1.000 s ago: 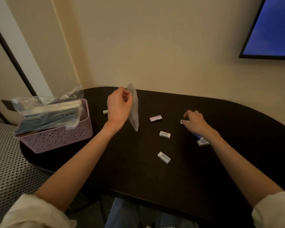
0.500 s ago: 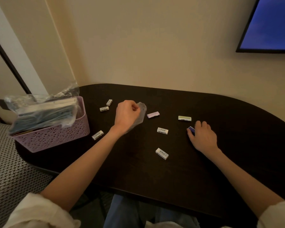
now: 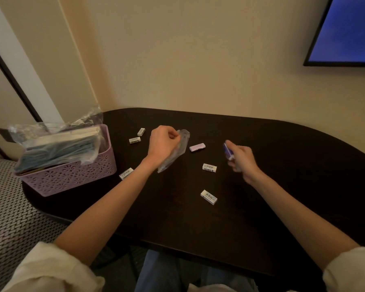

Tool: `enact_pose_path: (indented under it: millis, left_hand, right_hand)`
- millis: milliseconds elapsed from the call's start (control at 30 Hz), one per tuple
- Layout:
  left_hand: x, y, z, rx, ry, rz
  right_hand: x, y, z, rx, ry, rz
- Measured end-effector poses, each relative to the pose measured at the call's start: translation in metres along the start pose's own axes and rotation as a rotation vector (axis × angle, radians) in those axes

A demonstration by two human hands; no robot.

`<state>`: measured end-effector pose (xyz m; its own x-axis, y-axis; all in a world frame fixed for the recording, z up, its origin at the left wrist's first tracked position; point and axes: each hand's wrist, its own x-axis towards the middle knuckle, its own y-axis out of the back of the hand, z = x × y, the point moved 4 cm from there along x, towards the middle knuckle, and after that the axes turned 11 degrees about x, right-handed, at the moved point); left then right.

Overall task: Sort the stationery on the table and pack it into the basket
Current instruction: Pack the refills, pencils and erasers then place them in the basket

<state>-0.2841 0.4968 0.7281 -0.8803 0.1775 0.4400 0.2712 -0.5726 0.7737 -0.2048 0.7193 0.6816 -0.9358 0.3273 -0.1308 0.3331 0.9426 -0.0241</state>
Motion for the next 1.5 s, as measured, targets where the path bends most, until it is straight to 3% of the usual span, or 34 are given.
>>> enact_pose_path:
  millis: [100,167,333,567,767,1200,1400,1500]
  left_hand:
    - [0.004,0.000,0.002,-0.043,0.018,-0.046]
    - [0.005,0.002,0.004,-0.078,0.037,-0.065]
    - [0.008,0.005,0.005,-0.167,0.084,-0.126]
    - [0.002,0.012,0.011,-0.181,0.093,-0.149]
    - [0.001,0.024,0.010,-0.132,0.124,-0.173]
    - [-0.001,0.033,0.020,-0.323,0.184,-0.271]
    - [-0.004,0.028,0.019,-0.417,0.256,-0.322]
    - [-0.004,0.027,0.021,-0.443,0.261,-0.324]
  right_hand:
    - [-0.015,-0.032,-0.018,0.505,-0.255,-0.330]
    - [-0.024,-0.049,-0.024,0.668,-0.380,-0.429]
    - [-0.035,-0.073,-0.030,0.613,-0.448,-0.516]
    - [-0.037,-0.092,-0.037,0.451,-0.438,-0.534]
    - [-0.014,-0.098,-0.041,0.452,-0.453,-0.400]
    - [0.001,-0.109,-0.043,0.793,-0.668,-0.148]
    - [0.000,-0.106,-0.049,0.803,-0.731,-0.156]
    - [-0.002,-0.106,-0.051,0.765,-0.727,-0.245]
